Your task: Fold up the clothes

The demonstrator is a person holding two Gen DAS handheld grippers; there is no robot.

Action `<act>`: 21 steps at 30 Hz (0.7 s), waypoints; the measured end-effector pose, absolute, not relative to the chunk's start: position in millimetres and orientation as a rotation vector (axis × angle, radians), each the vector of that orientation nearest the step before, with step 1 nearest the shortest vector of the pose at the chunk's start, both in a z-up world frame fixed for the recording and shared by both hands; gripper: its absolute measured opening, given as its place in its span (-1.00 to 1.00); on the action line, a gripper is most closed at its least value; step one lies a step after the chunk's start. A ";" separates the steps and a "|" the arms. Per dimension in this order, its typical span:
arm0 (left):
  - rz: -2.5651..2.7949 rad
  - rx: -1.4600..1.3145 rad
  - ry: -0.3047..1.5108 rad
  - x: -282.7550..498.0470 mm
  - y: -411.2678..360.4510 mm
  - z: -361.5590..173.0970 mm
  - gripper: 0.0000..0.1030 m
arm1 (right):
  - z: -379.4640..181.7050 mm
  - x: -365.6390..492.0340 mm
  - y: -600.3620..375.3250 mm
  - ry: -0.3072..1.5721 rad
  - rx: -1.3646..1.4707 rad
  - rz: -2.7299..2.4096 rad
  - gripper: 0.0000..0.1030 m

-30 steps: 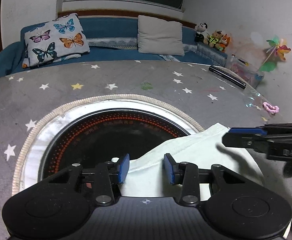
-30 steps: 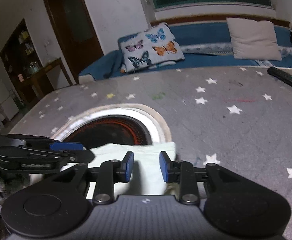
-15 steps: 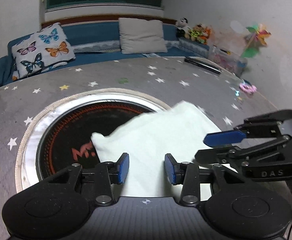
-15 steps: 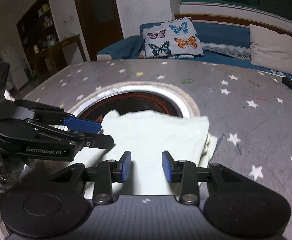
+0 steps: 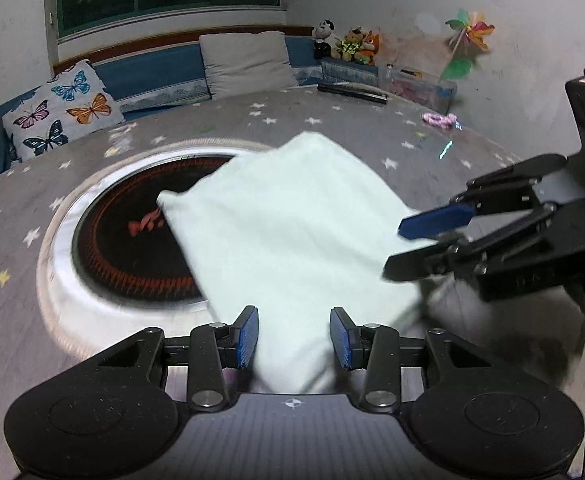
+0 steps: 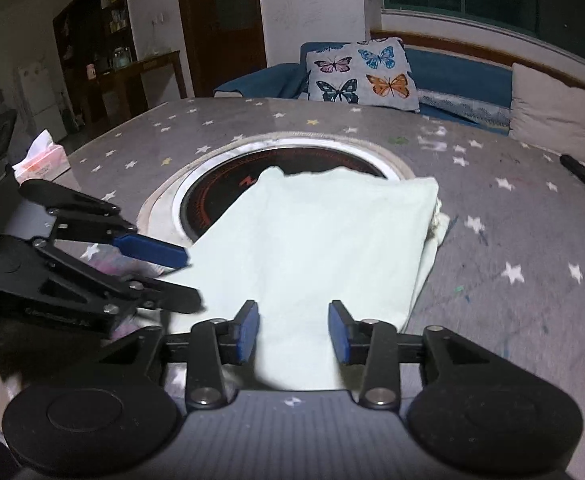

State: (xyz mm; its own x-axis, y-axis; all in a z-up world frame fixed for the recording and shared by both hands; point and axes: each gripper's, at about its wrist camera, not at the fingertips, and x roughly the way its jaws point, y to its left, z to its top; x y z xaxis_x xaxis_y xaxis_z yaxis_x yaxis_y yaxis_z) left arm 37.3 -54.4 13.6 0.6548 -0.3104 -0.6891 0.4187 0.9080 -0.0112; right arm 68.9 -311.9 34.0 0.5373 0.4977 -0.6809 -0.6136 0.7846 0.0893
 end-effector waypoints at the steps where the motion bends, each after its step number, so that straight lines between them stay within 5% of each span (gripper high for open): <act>1: -0.392 0.175 0.746 31.6 -53.1 11.4 -0.16 | 31.6 63.6 -312.9 0.751 -0.182 0.661 -0.21; 17: -0.284 0.141 0.744 13.1 -38.4 14.2 -0.10 | 25.3 37.3 -335.1 0.720 -0.164 0.637 -0.19; 21: -0.286 0.130 0.735 15.3 -37.2 15.9 0.05 | 32.5 35.2 -344.4 0.724 -0.126 0.636 -0.19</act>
